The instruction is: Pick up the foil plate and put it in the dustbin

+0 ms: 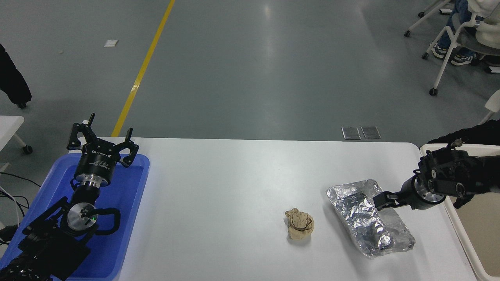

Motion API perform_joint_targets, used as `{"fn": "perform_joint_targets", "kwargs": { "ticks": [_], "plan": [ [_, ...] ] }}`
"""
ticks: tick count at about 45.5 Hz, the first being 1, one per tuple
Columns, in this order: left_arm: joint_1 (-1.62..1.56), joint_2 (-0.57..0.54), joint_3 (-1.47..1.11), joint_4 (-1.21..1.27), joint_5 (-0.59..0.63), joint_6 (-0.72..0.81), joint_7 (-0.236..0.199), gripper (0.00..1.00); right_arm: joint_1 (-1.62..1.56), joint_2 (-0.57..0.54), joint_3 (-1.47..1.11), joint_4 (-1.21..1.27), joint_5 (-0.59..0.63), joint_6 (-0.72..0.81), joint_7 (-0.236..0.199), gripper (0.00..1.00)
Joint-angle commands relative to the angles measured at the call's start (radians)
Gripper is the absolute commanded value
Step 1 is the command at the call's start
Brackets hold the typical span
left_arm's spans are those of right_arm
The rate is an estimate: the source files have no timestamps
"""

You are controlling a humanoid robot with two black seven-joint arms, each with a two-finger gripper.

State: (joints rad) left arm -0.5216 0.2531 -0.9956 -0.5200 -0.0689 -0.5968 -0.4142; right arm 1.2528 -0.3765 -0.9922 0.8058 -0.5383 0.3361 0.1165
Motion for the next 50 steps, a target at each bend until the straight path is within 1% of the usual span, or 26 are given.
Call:
{"fn": "perform_joint_targets", "kwargs": {
  "ticks": [1,28,32,35,36,40,44,45,50],
  "plan": [
    [0.000,0.000,0.000,0.000,0.001,0.000,0.000,1.00,-0.052,0.002,0.023,-0.036,0.001,-0.022,0.000,1.00],
    [0.000,0.000,0.000,0.000,0.001,0.000,0.000,1.00,-0.116,0.005,0.049,-0.056,0.001,-0.095,0.000,0.97],
    [0.000,0.000,0.000,0.000,0.000,0.000,0.000,1.00,-0.125,0.005,0.053,-0.056,0.001,-0.098,0.000,0.91],
    [0.000,0.000,0.000,0.000,0.000,0.000,0.000,1.00,-0.128,0.007,0.053,-0.056,0.001,-0.101,0.000,0.89],
    [0.000,0.000,0.000,0.000,0.000,0.000,0.000,1.00,-0.130,0.010,0.053,-0.054,0.001,-0.103,0.000,0.87],
    [0.000,0.000,0.000,0.000,0.000,0.000,0.000,1.00,-0.142,0.018,0.053,-0.054,0.001,-0.118,0.000,0.73],
    [0.000,0.000,0.000,0.000,0.001,0.000,0.000,1.00,-0.147,0.021,0.052,-0.054,0.000,-0.124,0.000,0.58],
    [0.000,0.000,0.000,0.000,0.001,0.000,0.000,1.00,-0.147,0.021,0.052,-0.054,0.000,-0.124,0.000,0.56],
    [0.000,0.000,0.000,0.000,0.001,0.000,0.000,1.00,-0.147,0.021,0.052,-0.054,0.000,-0.129,0.000,0.52]
  ]
}}
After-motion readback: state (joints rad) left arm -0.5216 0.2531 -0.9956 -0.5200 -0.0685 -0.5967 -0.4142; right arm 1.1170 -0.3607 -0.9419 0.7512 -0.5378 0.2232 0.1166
